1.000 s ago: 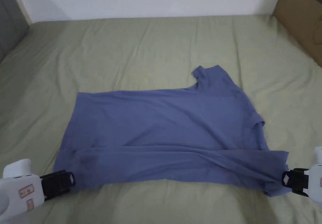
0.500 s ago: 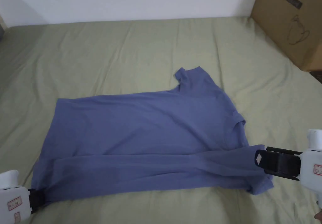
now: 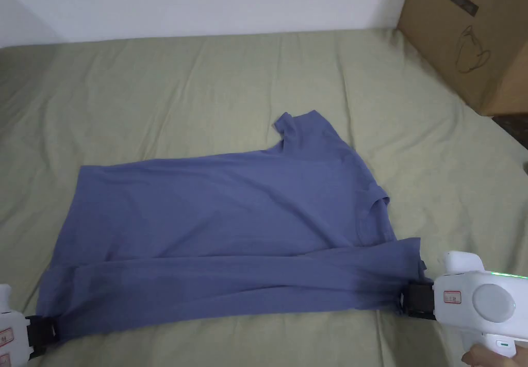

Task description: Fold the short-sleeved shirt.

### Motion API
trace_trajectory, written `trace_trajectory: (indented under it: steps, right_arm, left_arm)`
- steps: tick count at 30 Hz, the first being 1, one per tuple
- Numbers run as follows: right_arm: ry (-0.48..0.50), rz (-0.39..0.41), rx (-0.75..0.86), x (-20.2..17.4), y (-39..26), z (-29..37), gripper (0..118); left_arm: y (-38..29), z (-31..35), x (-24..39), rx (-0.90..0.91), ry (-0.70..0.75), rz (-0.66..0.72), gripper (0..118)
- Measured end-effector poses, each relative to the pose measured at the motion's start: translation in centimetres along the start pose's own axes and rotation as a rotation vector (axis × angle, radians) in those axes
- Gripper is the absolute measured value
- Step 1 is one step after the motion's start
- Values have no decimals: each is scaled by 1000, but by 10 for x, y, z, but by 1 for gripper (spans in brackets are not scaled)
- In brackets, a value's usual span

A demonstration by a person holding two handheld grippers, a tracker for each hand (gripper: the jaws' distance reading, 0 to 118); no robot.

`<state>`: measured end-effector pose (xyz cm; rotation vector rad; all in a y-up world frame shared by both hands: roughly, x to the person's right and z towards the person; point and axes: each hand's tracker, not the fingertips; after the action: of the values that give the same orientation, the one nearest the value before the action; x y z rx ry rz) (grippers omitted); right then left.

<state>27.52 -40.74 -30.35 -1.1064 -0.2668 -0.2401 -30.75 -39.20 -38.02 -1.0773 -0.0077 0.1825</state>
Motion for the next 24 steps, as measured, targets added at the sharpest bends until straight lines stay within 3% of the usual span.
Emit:
trace_trajectory:
  steps: [2, 3, 6, 8, 9, 12, 20, 21, 22, 23, 24]
  right_arm:
    - [-10, 94, 37, 2, -2, 12, 23]
    - [-36, 133, 50, 2, -4, 18, 18]
    - [24, 63, 68, 12, -3, 39, 9]
    - [84, 49, 91, 13, 0, 53, 9]
    - [65, 49, 102, 11, -1, 61, 9]
    - [29, 139, 130, 4, -4, 76, 9]
    - [84, 54, 22, 31, -49, 76, 9]
    - [93, 48, 14, 33, -54, 72, 11]
    - [96, 40, 4, 33, -59, 69, 23]
    - [90, 29, 12, 32, -61, 69, 51]
    - [75, 9, 15, 33, -59, 69, 97]
  left_arm:
    - [0, 4, 0, 0, 0, -11, 8]
    - [0, 6, 0, 0, -3, -20, 8]
    - [1, 14, 7, 7, 6, -62, 7]
    - [1, 24, 13, 22, 15, -101, 7]
    - [0, 30, 15, 27, 15, -120, 7]
    - [-4, 47, 15, 39, 7, -139, 7]
    - [-46, 66, -6, 2, 20, -137, 7]
    - [-51, 62, -7, -11, 17, -145, 7]
    - [-55, 58, -7, -26, 6, -159, 8]
    - [-57, 55, -6, -21, 8, -161, 13]
    - [-56, 50, -9, -4, 11, -160, 42]
